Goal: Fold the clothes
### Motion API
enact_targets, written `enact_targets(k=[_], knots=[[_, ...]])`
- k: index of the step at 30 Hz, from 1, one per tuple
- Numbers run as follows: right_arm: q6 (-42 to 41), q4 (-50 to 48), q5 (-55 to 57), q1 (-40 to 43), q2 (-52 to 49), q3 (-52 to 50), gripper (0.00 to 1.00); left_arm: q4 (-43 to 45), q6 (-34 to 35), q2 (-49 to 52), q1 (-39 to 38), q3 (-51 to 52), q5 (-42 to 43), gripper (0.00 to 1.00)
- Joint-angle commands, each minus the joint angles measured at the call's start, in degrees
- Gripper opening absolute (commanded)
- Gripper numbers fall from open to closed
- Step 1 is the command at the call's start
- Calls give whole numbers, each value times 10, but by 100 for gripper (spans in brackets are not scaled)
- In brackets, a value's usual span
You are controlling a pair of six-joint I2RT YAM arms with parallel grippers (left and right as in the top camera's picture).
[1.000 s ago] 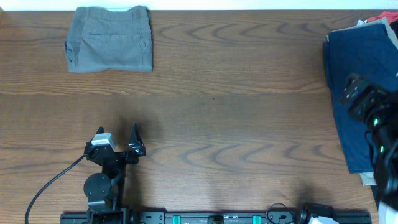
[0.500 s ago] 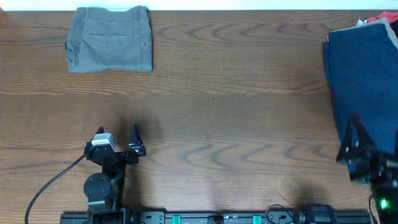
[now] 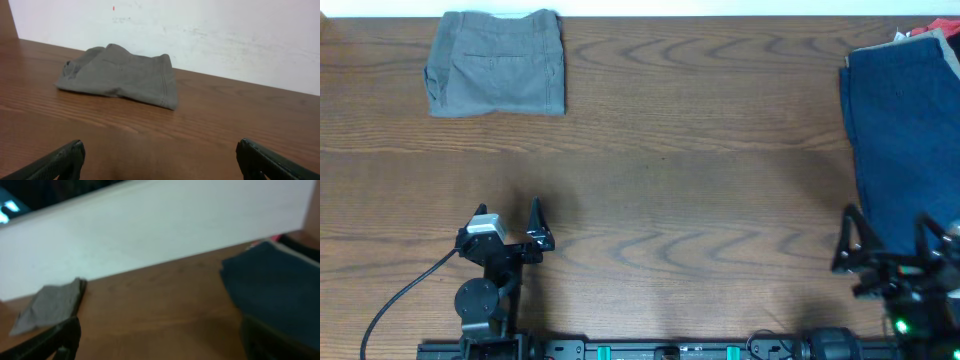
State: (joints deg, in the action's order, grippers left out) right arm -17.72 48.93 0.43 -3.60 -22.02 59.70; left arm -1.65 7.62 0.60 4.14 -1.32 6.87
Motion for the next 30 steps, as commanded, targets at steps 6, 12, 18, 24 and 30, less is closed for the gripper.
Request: enact_targets(k=[6,12,18,24,30], knots=[[-1,-134,-65,-15,111,-201,99,-17,-5,-4,3,11,-1,98],[-6,-156,-57,-7,174,-283,99,-17,-5,-4,3,11,-1,98],[40,-232,-78,-4,208,-369,99,-17,-5,-4,3,11,-1,98],[54,-303,-90,-4,217,-440,99,-17,-5,-4,3,11,-1,98],[54,-397,-89,-2,217,-511,99,-17,-5,-4,3,11,-1,98]])
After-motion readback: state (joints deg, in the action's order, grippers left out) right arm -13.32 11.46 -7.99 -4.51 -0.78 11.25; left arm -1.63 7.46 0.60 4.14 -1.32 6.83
